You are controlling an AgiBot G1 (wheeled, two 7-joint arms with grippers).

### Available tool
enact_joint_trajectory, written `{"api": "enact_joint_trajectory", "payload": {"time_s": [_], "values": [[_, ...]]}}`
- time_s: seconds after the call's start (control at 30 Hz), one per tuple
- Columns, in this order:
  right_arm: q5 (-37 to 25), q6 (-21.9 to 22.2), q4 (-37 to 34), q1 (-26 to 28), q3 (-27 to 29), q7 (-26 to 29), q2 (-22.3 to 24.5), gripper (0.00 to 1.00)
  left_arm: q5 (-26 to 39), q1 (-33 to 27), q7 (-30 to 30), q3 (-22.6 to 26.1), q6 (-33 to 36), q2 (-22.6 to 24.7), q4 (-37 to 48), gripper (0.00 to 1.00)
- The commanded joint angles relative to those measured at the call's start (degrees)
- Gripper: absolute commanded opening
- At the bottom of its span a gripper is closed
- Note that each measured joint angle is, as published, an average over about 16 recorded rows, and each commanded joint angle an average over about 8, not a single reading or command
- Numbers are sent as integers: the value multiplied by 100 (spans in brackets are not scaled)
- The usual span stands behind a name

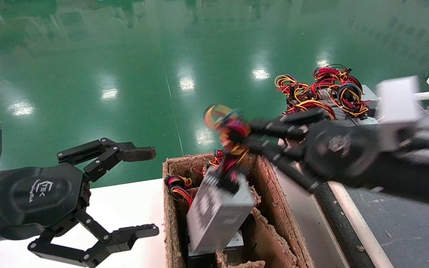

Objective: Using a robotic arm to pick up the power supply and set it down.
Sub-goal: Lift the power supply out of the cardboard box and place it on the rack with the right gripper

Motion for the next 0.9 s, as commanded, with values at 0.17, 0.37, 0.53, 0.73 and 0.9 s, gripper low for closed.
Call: {"api": "enact_joint_trajectory", "payload": {"time_s": [0.17, 0.37, 0.53, 0.73, 0.9], "values": [[91, 55, -181, 193, 274, 10, 477, 0, 0, 0, 0, 0, 0, 0, 0, 100], [-103, 8, -707, 437, 391, -138, 962, 0, 0, 0, 0, 0, 0, 0, 0, 100], [-297, -126, -1197, 645, 436, -357, 1327, 0, 0, 0, 0, 1, 0, 0, 0, 100], [-545, -256, -1830, 742, 458, -694, 1757, 0, 0, 0, 0, 1, 0, 0, 0, 100], [-723, -260, -2459, 750, 458, -1024, 1965, 0, -1, 0, 0, 1, 0, 0, 0, 100]]}}
